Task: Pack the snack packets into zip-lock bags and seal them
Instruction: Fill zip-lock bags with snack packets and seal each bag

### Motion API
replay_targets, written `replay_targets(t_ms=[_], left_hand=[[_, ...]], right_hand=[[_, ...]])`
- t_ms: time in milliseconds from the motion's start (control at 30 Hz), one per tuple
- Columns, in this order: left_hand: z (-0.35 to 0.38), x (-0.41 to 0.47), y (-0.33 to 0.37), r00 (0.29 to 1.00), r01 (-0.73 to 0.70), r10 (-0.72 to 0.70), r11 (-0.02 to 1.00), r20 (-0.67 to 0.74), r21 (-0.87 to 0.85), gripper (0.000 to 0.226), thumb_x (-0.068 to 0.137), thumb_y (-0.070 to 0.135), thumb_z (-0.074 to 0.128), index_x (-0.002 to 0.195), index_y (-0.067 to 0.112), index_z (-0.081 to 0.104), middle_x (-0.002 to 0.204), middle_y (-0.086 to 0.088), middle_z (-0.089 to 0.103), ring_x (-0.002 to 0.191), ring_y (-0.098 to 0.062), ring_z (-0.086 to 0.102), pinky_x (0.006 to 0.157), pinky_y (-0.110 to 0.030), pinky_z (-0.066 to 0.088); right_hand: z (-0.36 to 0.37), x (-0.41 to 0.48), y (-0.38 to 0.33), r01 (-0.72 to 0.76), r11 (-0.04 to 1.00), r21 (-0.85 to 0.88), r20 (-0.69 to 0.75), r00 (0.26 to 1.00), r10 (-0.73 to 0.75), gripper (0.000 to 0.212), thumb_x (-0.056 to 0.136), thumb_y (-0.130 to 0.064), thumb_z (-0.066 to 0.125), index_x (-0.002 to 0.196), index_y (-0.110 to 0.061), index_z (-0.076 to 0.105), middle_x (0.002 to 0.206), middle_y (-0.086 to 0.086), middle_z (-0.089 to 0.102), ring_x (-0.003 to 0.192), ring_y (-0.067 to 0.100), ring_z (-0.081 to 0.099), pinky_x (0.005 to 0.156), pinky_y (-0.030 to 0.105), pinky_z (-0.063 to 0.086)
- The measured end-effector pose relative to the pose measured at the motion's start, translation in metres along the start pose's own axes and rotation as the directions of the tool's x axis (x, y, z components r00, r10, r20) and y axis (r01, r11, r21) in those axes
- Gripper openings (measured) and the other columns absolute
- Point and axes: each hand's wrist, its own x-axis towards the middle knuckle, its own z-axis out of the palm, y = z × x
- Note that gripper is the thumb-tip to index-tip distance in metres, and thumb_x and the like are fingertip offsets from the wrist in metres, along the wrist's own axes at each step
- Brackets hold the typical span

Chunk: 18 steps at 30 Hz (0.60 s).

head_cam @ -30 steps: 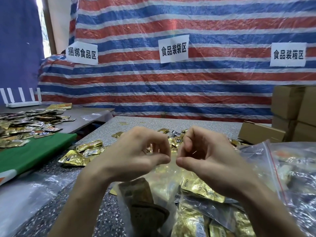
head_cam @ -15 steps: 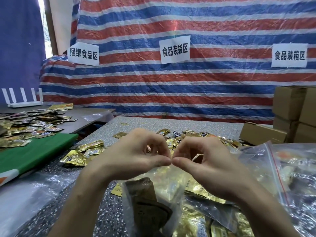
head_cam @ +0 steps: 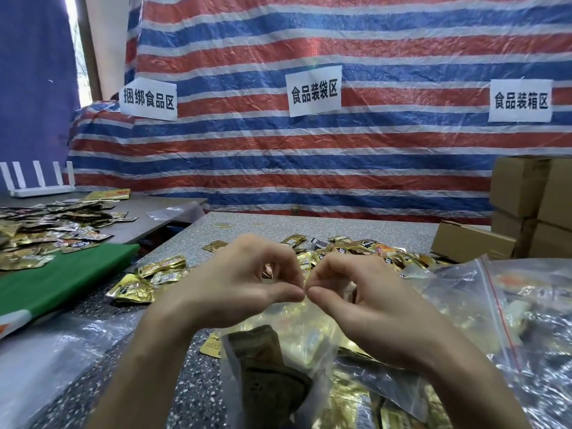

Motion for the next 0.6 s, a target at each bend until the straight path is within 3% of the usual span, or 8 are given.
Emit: replay_targets(t_ms=[133, 267, 367, 467, 600], left_hand=[[-0.008, -0.004, -0.004, 0.999, 0.001, 0.001, 0.999, 0.051, -0.045, 0.005, 0.082, 0.025, 0.08, 0.081, 0.023, 0.076, 0.076, 0.008, 0.07, 0.077, -0.016, 0.063, 0.075, -0.039, 0.05], [-0.008, -0.005, -0.004, 0.999, 0.004, -0.003, 1.0, 0.037, -0.024, 0.009, 0.084, 0.019, 0.079, 0.078, 0.024, 0.074, 0.077, 0.006, 0.07, 0.08, -0.016, 0.064, 0.077, -0.045, 0.05], [-0.005, -0.003, -0.003, 1.0, 0.008, -0.008, 1.0, 0.022, -0.001, 0.011, 0.082, 0.019, 0.08, 0.076, 0.025, 0.073, 0.076, 0.009, 0.07, 0.081, -0.014, 0.064, 0.077, -0.042, 0.049], [-0.005, -0.002, -0.003, 0.998, 0.018, -0.017, 1.0, 0.056, -0.018, 0.008, 0.082, 0.022, 0.08, 0.077, 0.025, 0.075, 0.075, 0.011, 0.07, 0.078, -0.013, 0.064, 0.074, -0.038, 0.05], [-0.012, -0.006, -0.008, 0.998, 0.035, -0.032, 0.998, 0.055, -0.05, 0.005, 0.082, 0.024, 0.081, 0.08, 0.022, 0.077, 0.078, 0.007, 0.073, 0.076, -0.01, 0.066, 0.069, -0.02, 0.047]], right_hand=[[0.001, -0.001, -0.002, -0.006, 0.999, -0.033, 0.021, 1.0, 0.007, 0.01, 0.093, -0.035, 0.059, 0.085, -0.03, 0.06, 0.083, -0.019, 0.063, 0.082, 0.003, 0.057, 0.07, 0.03, 0.047], [0.002, -0.002, -0.01, -0.015, 0.998, -0.054, -0.005, 1.0, 0.015, 0.016, 0.081, -0.042, 0.051, 0.081, -0.029, 0.059, 0.079, -0.015, 0.063, 0.08, 0.005, 0.058, 0.075, 0.038, 0.052], [0.0, -0.004, -0.012, -0.002, 0.997, -0.074, -0.013, 1.0, 0.001, 0.018, 0.081, -0.048, 0.055, 0.084, -0.032, 0.061, 0.081, -0.018, 0.063, 0.079, 0.002, 0.058, 0.074, 0.038, 0.052], [0.001, -0.004, -0.012, 0.009, 0.995, -0.098, -0.019, 1.0, -0.011, 0.009, 0.089, -0.042, 0.062, 0.087, -0.033, 0.062, 0.083, -0.018, 0.063, 0.079, 0.004, 0.057, 0.073, 0.039, 0.051], [0.001, -0.003, -0.015, -0.006, 0.992, -0.124, -0.016, 1.0, 0.004, 0.007, 0.086, -0.038, 0.056, 0.086, -0.031, 0.058, 0.078, -0.014, 0.062, 0.079, 0.005, 0.056, 0.075, 0.043, 0.05]])
